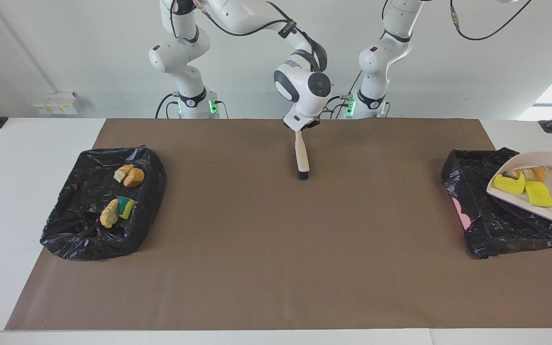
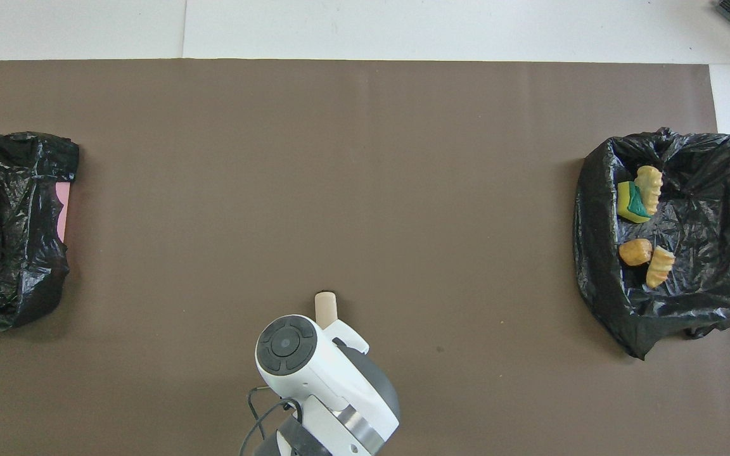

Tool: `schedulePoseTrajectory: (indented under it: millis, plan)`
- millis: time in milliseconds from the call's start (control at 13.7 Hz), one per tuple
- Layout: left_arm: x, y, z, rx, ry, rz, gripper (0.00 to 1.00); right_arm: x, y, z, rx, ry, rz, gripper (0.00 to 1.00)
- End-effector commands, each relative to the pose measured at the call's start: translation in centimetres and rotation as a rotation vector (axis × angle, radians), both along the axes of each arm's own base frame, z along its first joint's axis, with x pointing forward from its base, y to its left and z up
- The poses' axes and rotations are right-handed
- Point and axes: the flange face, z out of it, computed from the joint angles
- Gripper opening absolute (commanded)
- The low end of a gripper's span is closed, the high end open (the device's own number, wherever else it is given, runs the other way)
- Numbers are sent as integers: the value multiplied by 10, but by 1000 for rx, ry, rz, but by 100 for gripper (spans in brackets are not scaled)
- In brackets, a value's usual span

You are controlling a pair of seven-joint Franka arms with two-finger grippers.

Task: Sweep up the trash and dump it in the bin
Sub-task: 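Carry the dustpan with the left gripper to its bag and dump it, then lay the brush on the table with the right gripper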

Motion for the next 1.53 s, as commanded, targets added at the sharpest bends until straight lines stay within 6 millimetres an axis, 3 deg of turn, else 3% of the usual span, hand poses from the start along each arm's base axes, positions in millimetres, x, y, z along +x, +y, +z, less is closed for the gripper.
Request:
schedulePoseTrajectory:
  millis: [0,291,656,801,1093,1311,1457]
  plan:
    - [6,-5,5,140,101,-66,0,17,-3,36,-3,-6,-8,100]
    - [11,-31,14,203,209,-93,0,59,-20,76,16,-73,21,100]
    - [30,-84,42,333,287,-164,0,137,-92,140,123,-97,93,100]
    - [32,-91,59,364,291,-161,0,158,-121,159,123,-108,123,100]
    - [40,-135,79,378,288,-199,0,189,-171,185,88,-144,243,100]
    - [49,-160,90,308,197,-226,0,210,-225,210,100,-200,333,100]
    - [58,-172,86,185,76,-185,0,227,-281,222,118,-220,324,100]
